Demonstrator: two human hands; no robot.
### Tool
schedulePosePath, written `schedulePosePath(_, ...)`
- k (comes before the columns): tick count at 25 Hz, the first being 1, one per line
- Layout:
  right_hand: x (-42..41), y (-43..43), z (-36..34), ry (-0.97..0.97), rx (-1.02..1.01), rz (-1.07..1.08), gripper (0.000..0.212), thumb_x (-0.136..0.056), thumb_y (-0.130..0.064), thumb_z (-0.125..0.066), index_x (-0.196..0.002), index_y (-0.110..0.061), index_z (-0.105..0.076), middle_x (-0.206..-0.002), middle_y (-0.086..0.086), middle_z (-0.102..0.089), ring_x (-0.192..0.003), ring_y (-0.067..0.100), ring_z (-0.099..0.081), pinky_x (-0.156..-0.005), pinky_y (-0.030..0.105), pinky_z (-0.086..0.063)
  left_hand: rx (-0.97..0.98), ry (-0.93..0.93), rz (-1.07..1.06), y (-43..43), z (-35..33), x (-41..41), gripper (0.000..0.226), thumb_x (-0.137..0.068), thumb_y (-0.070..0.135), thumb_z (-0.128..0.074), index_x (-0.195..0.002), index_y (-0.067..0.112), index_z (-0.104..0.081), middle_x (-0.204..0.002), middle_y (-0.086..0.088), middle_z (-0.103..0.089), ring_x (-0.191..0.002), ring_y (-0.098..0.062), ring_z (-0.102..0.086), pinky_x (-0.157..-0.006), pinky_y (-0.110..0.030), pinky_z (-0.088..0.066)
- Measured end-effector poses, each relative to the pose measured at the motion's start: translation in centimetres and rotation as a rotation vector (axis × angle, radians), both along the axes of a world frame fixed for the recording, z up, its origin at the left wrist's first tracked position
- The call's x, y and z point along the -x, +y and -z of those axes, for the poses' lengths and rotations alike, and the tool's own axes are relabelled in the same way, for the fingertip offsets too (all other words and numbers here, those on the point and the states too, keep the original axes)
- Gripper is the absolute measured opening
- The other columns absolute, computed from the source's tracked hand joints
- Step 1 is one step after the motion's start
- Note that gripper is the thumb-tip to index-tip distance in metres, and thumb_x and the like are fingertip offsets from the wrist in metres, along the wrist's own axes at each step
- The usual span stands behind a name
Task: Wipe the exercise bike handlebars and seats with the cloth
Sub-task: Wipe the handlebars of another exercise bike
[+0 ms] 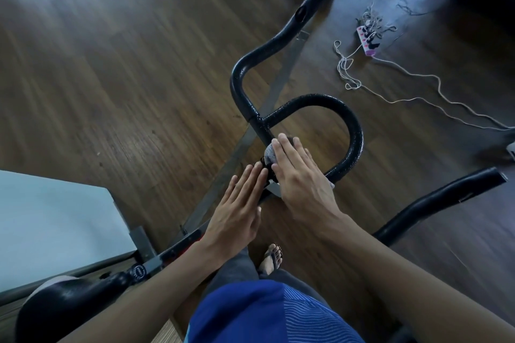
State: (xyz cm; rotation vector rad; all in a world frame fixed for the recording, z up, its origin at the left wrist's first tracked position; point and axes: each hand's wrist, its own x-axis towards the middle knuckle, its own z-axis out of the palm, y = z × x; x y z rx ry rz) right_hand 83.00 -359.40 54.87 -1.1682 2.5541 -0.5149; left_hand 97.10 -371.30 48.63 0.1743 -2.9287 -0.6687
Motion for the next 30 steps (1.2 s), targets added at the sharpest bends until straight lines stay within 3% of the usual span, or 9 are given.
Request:
schedulePosePath(4,-0.3,0.3,0.0,0.02,-0.012,0.014,0.057,-0.109,-0.037,-0.03,-0.158,-0.012,-0.018,-0.167,0.005,-0.011,-0.155,0.021,-0.002,-0.126,0.037,-0.008,-0.018,-0.019,-0.004,0.2,0.1,0.0,0.078,-0.097,0.014,-0.048,-0.16,0.011,-0.002,-0.168,-0.012,-0.008,-0.155,-0.024,-0.008,-0.121,-0.052,-0.028)
schedulePosePath(6,-0.8,1.1,-0.1,0.035,-0.058,-0.019,0.069,-0.106,-0.04,-0.044,-0.159,-0.014,-0.008,-0.167,0.003,-0.002,-0.155,0.021,0.003,-0.125,0.035,-0.002,-0.022,-0.032,0.001,0.1,0.0,0.0,0.077,-0.096,0.014,-0.047,-0.16,0.011,-0.003,-0.168,-0.012,-0.007,-0.155,-0.025,-0.008,-0.121,-0.052,-0.028)
schedulePosePath(10,0.1,1.0,-0.8,0.038,-0.207,-0.118,0.08,-0.108,-0.032,-0.04,-0.149,-0.02,0.027,-0.161,0.0,0.031,-0.15,0.021,0.028,-0.123,0.035,0.015,-0.018,-0.053,0.001,0.0,-0.1,0.1,0.078,-0.096,0.015,-0.045,-0.16,0.011,-0.002,-0.169,-0.01,-0.003,-0.156,-0.022,-0.004,-0.122,-0.051,-0.024)
schedulePosePath(12,-0.1,1.8,-1.0,0.048,-0.23,-0.13,0.076,-0.106,-0.02,-0.035,-0.147,-0.019,0.03,-0.16,0.001,0.034,-0.149,0.022,0.03,-0.123,0.036,0.015,-0.012,-0.055,0.0,0.1,-0.2,0.1,0.082,-0.094,0.011,-0.051,-0.16,0.011,-0.002,-0.168,-0.011,-0.004,-0.156,-0.021,-0.003,-0.122,-0.051,-0.024)
schedulePosePath(14,-0.8,2.3,-0.3,0.071,-0.17,-0.09,0.075,-0.105,-0.017,-0.038,-0.152,-0.017,0.021,-0.165,0.004,0.023,-0.152,0.024,0.022,-0.125,0.038,0.01,-0.008,-0.056,-0.009,0.2,-0.2,0.1,0.086,-0.092,0.007,-0.057,-0.16,0.011,-0.004,-0.168,-0.01,-0.004,-0.156,-0.021,-0.003,-0.123,-0.051,-0.023)
schedulePosePath(17,-1.7,1.4,0.9,0.156,-0.023,0.015,0.074,-0.1,-0.02,-0.059,-0.159,-0.011,-0.015,-0.167,0.011,-0.015,-0.154,0.028,-0.012,-0.124,0.04,-0.01,-0.008,-0.064,-0.035,0.4,-0.3,0.2,0.089,-0.091,0.006,-0.061,-0.16,0.01,-0.004,-0.169,-0.008,0.0,-0.156,-0.02,0.0,-0.124,-0.05,-0.019)
schedulePosePath(19,-1.6,1.5,0.7,0.115,0.073,0.056,0.067,-0.098,-0.011,-0.061,-0.157,-0.011,-0.028,-0.164,0.009,-0.026,-0.153,0.026,-0.021,-0.125,0.04,-0.017,-0.001,-0.064,-0.042,0.6,-0.4,0.2,0.09,-0.092,0.007,-0.061,-0.16,0.011,-0.002,-0.169,-0.006,0.001,-0.156,-0.019,0.002,-0.125,-0.05,-0.016)
schedulePosePath(24,-4.0,4.8,-1.0,-0.055,0.327,0.382,0.065,-0.098,-0.011,-0.062,-0.155,-0.013,-0.032,-0.162,0.005,-0.031,-0.152,0.02,-0.024,-0.124,0.04,-0.026,-0.029,0.066,-0.1,1.0,-0.9,0.6,0.074,-0.097,0.017,-0.062,-0.158,0.011,-0.02,-0.167,-0.007,-0.018,-0.155,-0.02,-0.009,-0.125,-0.051,-0.012)
schedulePosePath(30,-8.4,2.8,1.6,0.042,0.285,0.602,0.053,-0.101,-0.017,-0.055,-0.151,-0.019,-0.036,-0.164,-0.001,-0.028,-0.155,0.011,-0.009,-0.127,0.035,-0.01,-0.342,0.305,-0.029,3.0,-2.4,0.3,0.044,-0.101,0.015,-0.038,-0.145,0.013,-0.044,-0.146,-0.004,-0.048,-0.14,-0.019,-0.039,-0.118,-0.046,-0.028)
